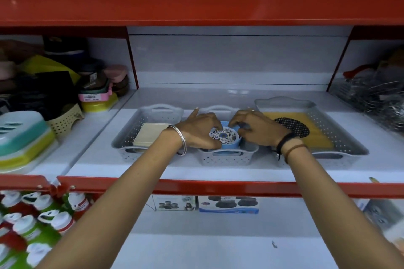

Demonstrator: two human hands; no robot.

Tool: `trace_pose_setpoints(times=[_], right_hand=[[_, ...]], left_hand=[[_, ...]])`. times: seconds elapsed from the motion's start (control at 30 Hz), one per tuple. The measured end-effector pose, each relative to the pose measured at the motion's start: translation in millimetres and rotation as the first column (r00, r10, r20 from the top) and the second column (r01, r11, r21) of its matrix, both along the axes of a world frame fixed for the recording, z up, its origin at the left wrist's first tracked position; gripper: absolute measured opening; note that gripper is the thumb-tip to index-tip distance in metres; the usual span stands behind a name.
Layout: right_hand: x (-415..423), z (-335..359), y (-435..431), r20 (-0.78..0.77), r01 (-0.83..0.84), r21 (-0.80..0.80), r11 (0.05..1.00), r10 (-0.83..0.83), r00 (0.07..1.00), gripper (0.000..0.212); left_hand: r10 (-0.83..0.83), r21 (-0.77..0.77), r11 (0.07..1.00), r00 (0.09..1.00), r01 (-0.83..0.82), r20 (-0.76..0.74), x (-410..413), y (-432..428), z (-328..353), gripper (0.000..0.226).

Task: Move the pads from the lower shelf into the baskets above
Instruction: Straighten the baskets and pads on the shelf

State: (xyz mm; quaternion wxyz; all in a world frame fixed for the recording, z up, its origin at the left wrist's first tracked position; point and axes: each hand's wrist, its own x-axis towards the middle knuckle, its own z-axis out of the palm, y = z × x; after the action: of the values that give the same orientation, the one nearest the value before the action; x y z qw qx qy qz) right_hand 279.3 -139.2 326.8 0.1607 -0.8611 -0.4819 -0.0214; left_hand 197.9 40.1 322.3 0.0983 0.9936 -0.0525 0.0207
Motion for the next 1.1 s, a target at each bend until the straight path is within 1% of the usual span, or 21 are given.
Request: trace_pose_setpoints(times=[0.1, 0.13, 0.2, 0.27, 0.33, 0.37, 0.43, 0.47, 0.5, 0.53, 0.57, 0.6, 0.63, 0.67, 0.73, 0.8, 0.87, 0.93, 1.0, 1.1], right_hand=[[-7.0, -6.6, 0.6, 0.215, 0.084, -0.089, 0.992, -0.063, 0.975, 0.033], [-9.0, -9.1, 1.8, 0.253, 0.107, -0.104, 0.989, -0.078, 0.964, 0.034], [-10.4, -10.8, 5.0, 0.267, 0.142, -0.113, 0.983, -0.108, 0.958, 0.033], [-12.9, -9.3, 6.5, 0.260, 0.166, -0.131, 0.977, -0.128, 0.957, 0.032], [-17.9, -3.6, 7.2, 0.251, 0.180, -0.107, 0.978, -0.149, 0.956, 0.031], [-22.3, 0.2, 9.5, 0.244, 0.186, -0.065, 0.980, -0.165, 0.956, 0.029], [-33.7, 10.9, 17.7, 0.193, 0.177, 0.092, 0.980, -0.192, 0.962, 0.024], [-41.3, 16.4, 25.5, 0.140, 0.160, 0.176, 0.971, -0.186, 0.972, 0.023], [-48.1, 21.0, 34.7, 0.078, 0.136, 0.225, 0.965, -0.157, 0.985, 0.022], [-54.8, 24.0, 47.5, 0.025, 0.097, 0.243, 0.965, -0.107, 0.994, 0.023], [-60.6, 25.1, 60.3, -0.016, 0.054, 0.239, 0.970, -0.052, 0.999, 0.026], [-65.4, 25.4, 77.0, -0.048, 0.012, 0.214, 0.977, -0.001, 0.999, 0.031], [-69.6, 25.0, 92.0, -0.070, -0.019, 0.171, 0.985, 0.031, 0.997, 0.038], [-72.9, 23.1, 105.3, -0.083, -0.036, 0.114, 0.993, 0.046, 0.995, 0.047], [-75.5, 16.1, 129.8, -0.096, -0.035, -0.023, 0.999, 0.032, 0.995, 0.066], [-74.0, 7.9, 146.8, -0.079, 0.005, -0.162, 0.987, -0.018, 0.997, 0.080], [-72.4, 0.9, 159.0, -0.051, 0.035, -0.229, 0.973, -0.048, 0.998, 0.082], [-70.7, -3.2, 163.3, -0.044, 0.045, -0.208, 0.977, -0.055, 0.998, 0.075], [-70.5, -3.8, 165.4, -0.043, 0.049, -0.182, 0.982, -0.058, 0.997, 0.070], [-71.6, -1.4, 164.2, -0.057, 0.041, -0.196, 0.980, -0.053, 0.997, 0.069]], left_hand=[[0.016, 0.045, 0.999, 1.000, -0.016, 0.003, -5.0, -5.5, 0.4, 0.029], [0.029, 0.034, 0.999, 1.000, -0.029, 0.003, -6.1, -5.8, -0.8, 0.027], [0.044, 0.023, 0.999, 0.999, -0.044, 0.008, -6.8, -5.1, -2.2, 0.028], [0.038, 0.024, 0.999, 0.999, -0.037, -0.010, -8.0, -4.8, -1.6, 0.030], [0.007, 0.020, 1.000, 0.999, -0.007, -0.033, -12.4, -2.6, 3.5, 0.031], [-0.012, -0.014, 1.000, 1.000, 0.011, -0.020, -17.6, 3.6, 8.4, 0.032], [-0.023, -0.139, 0.990, 0.996, 0.035, 0.086, -29.8, 24.8, 23.3, 0.040], [0.008, -0.186, 0.982, 0.991, 0.018, 0.136, -38.2, 40.5, 31.9, 0.045], [0.058, -0.191, 0.981, 0.988, -0.029, 0.146, -47.4, 57.1, 40.3, 0.048], [0.118, -0.141, 0.985, 0.986, -0.102, 0.114, -57.2, 75.8, 46.9, 0.050], [0.183, -0.052, 0.982, 0.982, -0.180, 0.046, -65.8, 93.0, 49.5, 0.056], [0.247, 0.026, 0.969, 0.968, -0.246, -0.044, -74.8, 108.1, 50.3, 0.063], [0.283, 0.074, 0.959, 0.950, -0.275, -0.132, -82.0, 117.8, 49.2, 0.070], [0.288, 0.084, 0.957, 0.936, -0.277, -0.201, -85.3, 124.5, 45.3, 0.075], [0.252, 0.067, 0.968, 0.936, -0.243, -0.247, -87.5, 134.1, 36.0, 0.077], [0.244, 0.122, 0.968, 0.940, -0.220, -0.237, -86.5, 139.8, 26.6, 0.080], [0.231, 0.164, 0.967, 0.948, -0.198, -0.221, -85.5, 146.4, 20.6, 0.082], [0.193, 0.154, 0.974, 0.964, -0.166, -0.182, -83.5, 150.7, 16.2, 0.084], [0.162, 0.141, 0.980, 0.977, -0.142, -0.137, -81.9, 156.2, 13.6, 0.080], [0.151, 0.139, 0.981, 0.981, -0.134, -0.120, -80.2, 161.4, 9.3, 0.080]])
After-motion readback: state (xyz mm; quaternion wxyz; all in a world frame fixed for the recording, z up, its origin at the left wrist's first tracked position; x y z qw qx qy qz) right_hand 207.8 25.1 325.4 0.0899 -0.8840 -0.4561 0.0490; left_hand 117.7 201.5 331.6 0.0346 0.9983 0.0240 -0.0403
